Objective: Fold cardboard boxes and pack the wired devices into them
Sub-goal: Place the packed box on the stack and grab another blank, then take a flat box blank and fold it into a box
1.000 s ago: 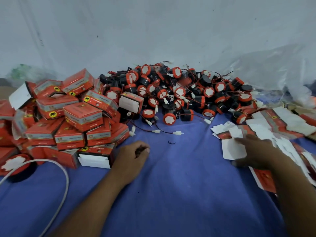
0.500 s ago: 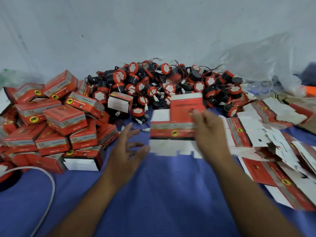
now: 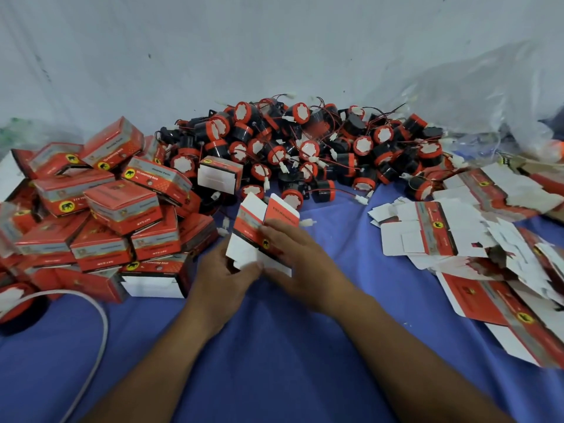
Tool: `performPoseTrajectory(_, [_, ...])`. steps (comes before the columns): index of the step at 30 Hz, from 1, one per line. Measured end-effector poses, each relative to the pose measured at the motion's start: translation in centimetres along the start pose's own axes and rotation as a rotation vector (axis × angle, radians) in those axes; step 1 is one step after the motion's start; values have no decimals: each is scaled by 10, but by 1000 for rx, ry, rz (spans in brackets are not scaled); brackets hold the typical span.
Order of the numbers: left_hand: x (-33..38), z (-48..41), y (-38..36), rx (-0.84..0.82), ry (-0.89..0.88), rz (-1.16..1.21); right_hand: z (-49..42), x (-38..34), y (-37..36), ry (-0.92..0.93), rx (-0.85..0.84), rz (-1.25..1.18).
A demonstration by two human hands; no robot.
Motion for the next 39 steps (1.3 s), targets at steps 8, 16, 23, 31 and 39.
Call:
performPoseTrajectory(8, [-2, 1, 3, -170, 97, 309, 3, 3, 17, -57, -6, -143])
performPoseTrajectory(16, [-2, 5, -1, -52, 24, 150, 6, -2, 9, -68, -107, -200])
performPoseTrajectory(23, [1, 3, 5, 85, -50, -137, 6, -15, 14, 76, 95, -133])
performPoseTrajectory(31, [-1, 3, 8, 290, -46, -472, 8, -27, 14, 113, 384, 201])
performPoseTrajectory(39, [5, 5, -6, -198, -233, -368, 7, -23, 22, -22, 486, -367])
Point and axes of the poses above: each hand's wrist, its own z-axis away from the middle knuckle, its own y-axis out of the back of the hand, x = y × z, the point moved 2 cm from there along -z, towards the middle knuckle, and after that the axes turned 4 degrees about -x, right-handed, at the moved point
